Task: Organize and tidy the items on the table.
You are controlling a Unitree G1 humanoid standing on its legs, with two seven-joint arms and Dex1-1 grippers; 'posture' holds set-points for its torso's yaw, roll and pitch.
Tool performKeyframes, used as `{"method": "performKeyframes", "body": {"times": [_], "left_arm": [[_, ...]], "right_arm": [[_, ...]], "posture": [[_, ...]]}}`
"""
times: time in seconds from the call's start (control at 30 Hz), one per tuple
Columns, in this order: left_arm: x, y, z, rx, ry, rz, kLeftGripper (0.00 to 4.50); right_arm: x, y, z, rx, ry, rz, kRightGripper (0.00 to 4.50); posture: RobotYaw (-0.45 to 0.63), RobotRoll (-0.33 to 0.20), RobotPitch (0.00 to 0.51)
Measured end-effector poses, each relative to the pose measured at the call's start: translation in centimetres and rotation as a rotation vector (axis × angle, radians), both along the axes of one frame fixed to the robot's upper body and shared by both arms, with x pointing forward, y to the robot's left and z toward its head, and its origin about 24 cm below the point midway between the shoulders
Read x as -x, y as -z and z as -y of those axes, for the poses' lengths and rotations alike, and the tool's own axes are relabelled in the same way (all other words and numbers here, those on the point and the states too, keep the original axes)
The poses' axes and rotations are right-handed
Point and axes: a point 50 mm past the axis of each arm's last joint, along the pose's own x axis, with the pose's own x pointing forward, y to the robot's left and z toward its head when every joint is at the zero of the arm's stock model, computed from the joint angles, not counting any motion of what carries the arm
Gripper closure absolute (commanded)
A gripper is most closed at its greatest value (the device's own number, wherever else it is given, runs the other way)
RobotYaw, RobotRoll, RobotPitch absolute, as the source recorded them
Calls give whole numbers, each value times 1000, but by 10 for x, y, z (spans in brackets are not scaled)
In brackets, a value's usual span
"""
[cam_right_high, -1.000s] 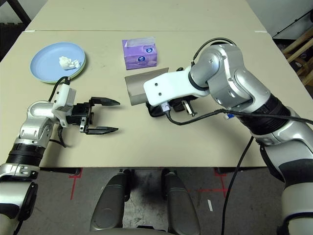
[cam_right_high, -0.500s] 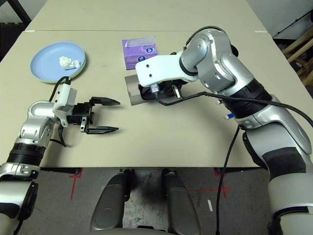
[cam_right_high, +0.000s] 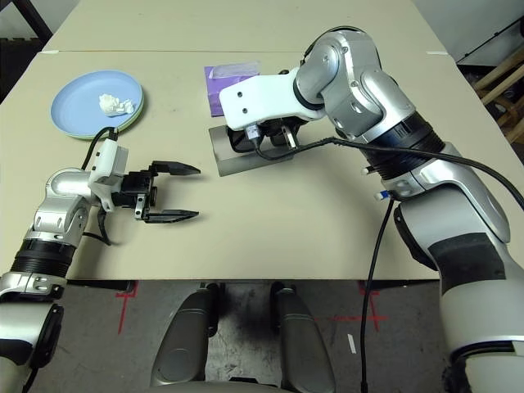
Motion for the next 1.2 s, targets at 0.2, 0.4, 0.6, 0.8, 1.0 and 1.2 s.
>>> {"method": "performKeyframes", "body": {"times": [0.2, 0.4, 0.6, 0.8, 1.0, 1.2], "left_arm": [[-1, 0, 0, 4, -11, 3, 0], [-2, -1, -1, 8, -42, 15, 0], [0, 0, -1, 12, -53, 22, 0], [2, -6, 2, 42, -50, 22, 0], [2, -11, 2, 70, -60, 25, 0], [5, -12, 5, 73, -55, 27, 0]], "right_arm": [[1, 6, -18, -20, -29, -11, 4183], [-3, 10, -18, -24, -8, -24, 4183], [-6, 12, -17, -31, 4, -24, 4183], [-10, 17, -20, -21, 2, -12, 4183], [-15, 23, -18, -2, 14, -20, 4183], [-19, 26, -19, 15, 7, -7, 4183]], "posture": [[214, 0, 224], [218, 0, 228], [224, 0, 230], [230, 0, 232], [240, 0, 234], [248, 0, 236]]}}
